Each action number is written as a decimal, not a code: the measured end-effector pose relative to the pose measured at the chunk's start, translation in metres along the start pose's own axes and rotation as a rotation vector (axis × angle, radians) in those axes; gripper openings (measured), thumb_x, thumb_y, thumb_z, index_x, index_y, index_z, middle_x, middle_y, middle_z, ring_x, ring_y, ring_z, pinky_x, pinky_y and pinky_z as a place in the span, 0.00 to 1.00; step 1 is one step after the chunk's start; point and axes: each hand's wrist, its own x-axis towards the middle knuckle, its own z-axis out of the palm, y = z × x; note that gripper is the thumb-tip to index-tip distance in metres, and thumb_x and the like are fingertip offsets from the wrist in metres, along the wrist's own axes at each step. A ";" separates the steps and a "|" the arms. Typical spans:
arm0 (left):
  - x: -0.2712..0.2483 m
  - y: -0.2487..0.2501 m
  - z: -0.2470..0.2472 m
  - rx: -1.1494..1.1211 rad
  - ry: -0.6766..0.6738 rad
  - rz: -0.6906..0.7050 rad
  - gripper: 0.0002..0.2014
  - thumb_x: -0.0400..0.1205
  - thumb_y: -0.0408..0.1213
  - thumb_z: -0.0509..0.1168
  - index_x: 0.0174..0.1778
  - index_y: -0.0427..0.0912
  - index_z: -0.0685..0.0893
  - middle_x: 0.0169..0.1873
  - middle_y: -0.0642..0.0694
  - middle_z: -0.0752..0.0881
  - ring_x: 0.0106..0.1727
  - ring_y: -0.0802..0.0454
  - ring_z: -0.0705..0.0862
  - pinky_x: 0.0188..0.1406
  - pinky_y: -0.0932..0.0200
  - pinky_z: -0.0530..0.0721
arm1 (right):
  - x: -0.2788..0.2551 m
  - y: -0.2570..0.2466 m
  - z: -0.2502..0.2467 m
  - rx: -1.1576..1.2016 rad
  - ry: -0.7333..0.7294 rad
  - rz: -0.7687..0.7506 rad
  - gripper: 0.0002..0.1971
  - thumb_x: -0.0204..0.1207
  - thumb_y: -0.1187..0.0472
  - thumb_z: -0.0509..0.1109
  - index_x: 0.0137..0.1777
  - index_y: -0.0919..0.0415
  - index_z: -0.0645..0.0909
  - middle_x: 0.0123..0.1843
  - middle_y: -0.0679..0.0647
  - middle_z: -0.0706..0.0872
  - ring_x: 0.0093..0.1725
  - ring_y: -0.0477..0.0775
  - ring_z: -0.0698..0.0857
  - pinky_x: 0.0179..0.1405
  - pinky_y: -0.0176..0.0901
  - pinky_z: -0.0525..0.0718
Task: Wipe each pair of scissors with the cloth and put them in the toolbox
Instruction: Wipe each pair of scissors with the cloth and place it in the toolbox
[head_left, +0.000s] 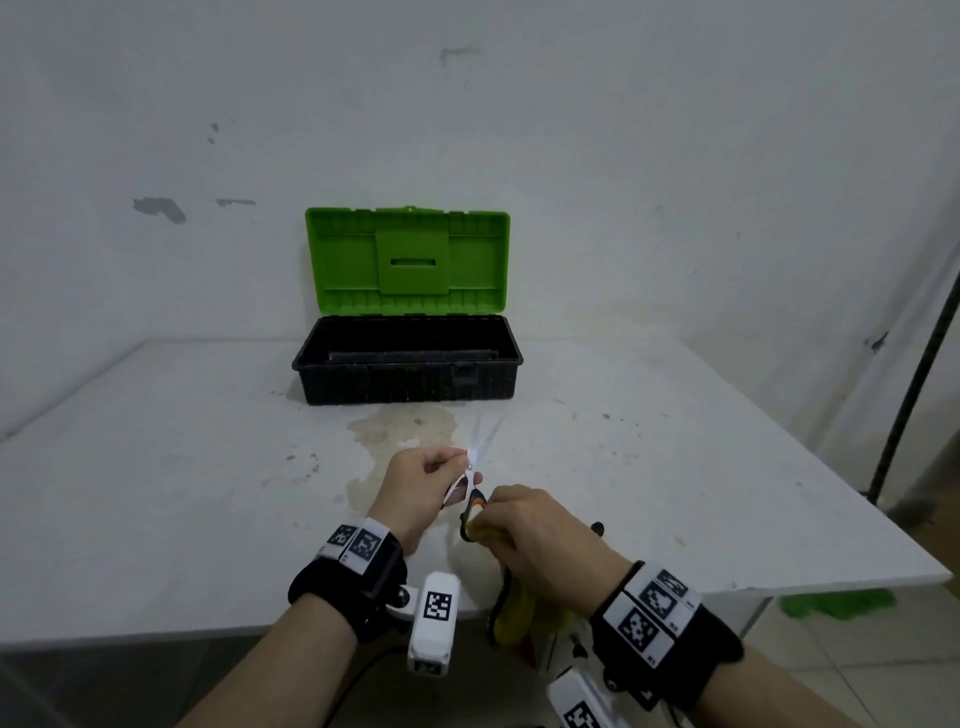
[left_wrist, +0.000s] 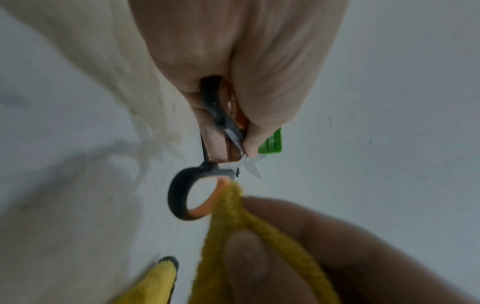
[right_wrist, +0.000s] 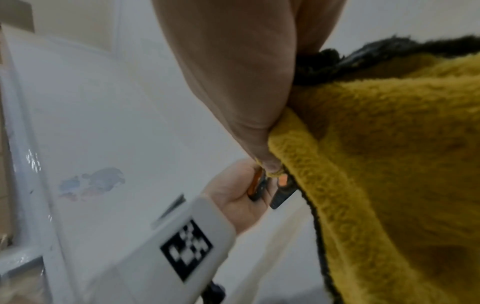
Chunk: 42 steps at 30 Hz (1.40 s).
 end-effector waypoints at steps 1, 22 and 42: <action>0.001 0.000 -0.002 -0.007 0.007 0.000 0.07 0.84 0.28 0.67 0.54 0.28 0.87 0.43 0.32 0.92 0.47 0.42 0.93 0.54 0.44 0.90 | 0.001 0.003 -0.006 0.032 0.020 0.028 0.09 0.81 0.59 0.66 0.53 0.55 0.88 0.50 0.50 0.85 0.49 0.50 0.82 0.51 0.41 0.81; 0.013 0.006 0.007 -0.041 0.047 -0.016 0.09 0.85 0.29 0.67 0.55 0.27 0.86 0.47 0.30 0.91 0.41 0.48 0.93 0.36 0.63 0.87 | 0.056 0.159 -0.056 0.079 0.386 0.645 0.12 0.81 0.57 0.68 0.61 0.59 0.85 0.62 0.59 0.86 0.60 0.60 0.83 0.59 0.48 0.82; 0.003 0.026 -0.001 -0.191 0.062 0.018 0.14 0.87 0.43 0.63 0.53 0.37 0.88 0.47 0.39 0.92 0.45 0.48 0.90 0.46 0.53 0.87 | 0.039 0.049 -0.021 0.784 0.125 0.381 0.09 0.81 0.58 0.70 0.47 0.64 0.86 0.38 0.59 0.91 0.33 0.54 0.88 0.30 0.42 0.78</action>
